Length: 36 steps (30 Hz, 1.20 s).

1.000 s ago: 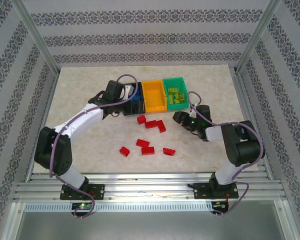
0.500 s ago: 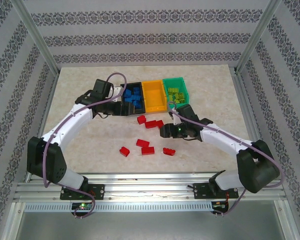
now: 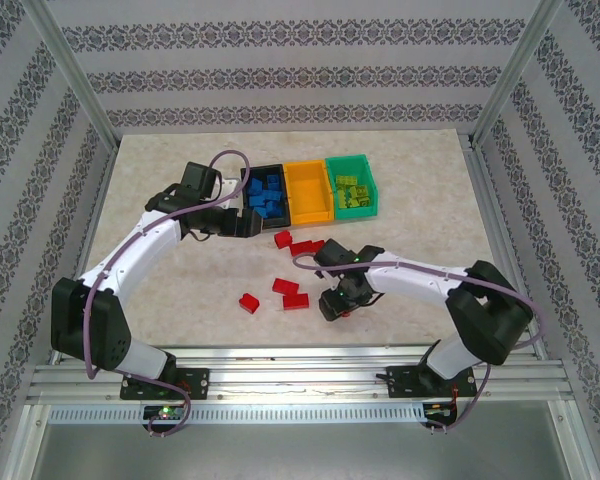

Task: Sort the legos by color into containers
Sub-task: Pick up the lego from the bottom-center of the table, then place the lego in the container.

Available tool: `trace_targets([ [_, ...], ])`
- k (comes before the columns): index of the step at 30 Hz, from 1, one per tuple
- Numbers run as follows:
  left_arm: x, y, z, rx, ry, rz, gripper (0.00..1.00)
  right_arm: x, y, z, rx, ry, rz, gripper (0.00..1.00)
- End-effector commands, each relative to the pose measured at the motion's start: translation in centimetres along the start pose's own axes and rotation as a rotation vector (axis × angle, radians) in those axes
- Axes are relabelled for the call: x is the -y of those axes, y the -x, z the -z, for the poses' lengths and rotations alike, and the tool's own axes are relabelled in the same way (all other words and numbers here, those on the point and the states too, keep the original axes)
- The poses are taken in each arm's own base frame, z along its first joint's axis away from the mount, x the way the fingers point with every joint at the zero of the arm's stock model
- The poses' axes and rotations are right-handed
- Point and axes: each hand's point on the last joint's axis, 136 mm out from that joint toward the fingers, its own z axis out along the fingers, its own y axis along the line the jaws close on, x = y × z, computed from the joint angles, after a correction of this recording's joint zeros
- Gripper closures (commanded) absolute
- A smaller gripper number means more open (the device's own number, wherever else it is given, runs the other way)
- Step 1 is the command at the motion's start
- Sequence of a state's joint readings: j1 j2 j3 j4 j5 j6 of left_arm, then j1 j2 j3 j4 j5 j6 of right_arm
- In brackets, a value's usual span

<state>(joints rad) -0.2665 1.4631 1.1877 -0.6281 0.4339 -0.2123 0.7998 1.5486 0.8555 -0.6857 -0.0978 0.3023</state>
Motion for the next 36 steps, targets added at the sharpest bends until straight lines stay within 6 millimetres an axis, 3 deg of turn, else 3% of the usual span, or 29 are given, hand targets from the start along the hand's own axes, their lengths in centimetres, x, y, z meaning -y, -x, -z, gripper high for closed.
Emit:
trace_targets([
  [1,-0.1,-0.1,0.3,0.001,-0.011,-0.006,0.15,0.7,-0.3,-0.5,-0.033,-0.070,0.031,0.60],
  [4,-0.1,-0.1,0.3,-0.001,-0.008,-0.011,0.15,0.4,0.2,-0.7,-0.020,-0.054,0.030,0.76],
  [9,-0.1,-0.1,0.2,0.002,-0.007,-0.009,0.15,-0.8,3.4,1.1,0.102,0.029,0.004,0.80],
  [14,-1.1,-0.3,0.0,-0.024,0.043,-0.022,0.15,-1.4,11.4,5.2,0.361,0.186,-0.077,0.80],
  [19,-1.4,-0.7,-0.3,-0.054,0.055,-0.014,0.15,1.6,21.3,9.6,0.567,0.331,-0.234,0.78],
  [24,-1.6,-0.6,0.0,-0.048,0.067,-0.020,0.15,4.4,28.3,11.8,0.661,0.310,-0.275,0.74],
  [30,-1.8,-0.6,0.0,-0.046,0.079,-0.023,0.15,6.6,31.3,11.5,0.652,0.273,-0.287,0.56],
  [36,-1.9,-0.5,0.5,-0.034,0.099,-0.039,0.15,5.0,29.4,11.3,0.647,0.300,-0.246,0.51],
])
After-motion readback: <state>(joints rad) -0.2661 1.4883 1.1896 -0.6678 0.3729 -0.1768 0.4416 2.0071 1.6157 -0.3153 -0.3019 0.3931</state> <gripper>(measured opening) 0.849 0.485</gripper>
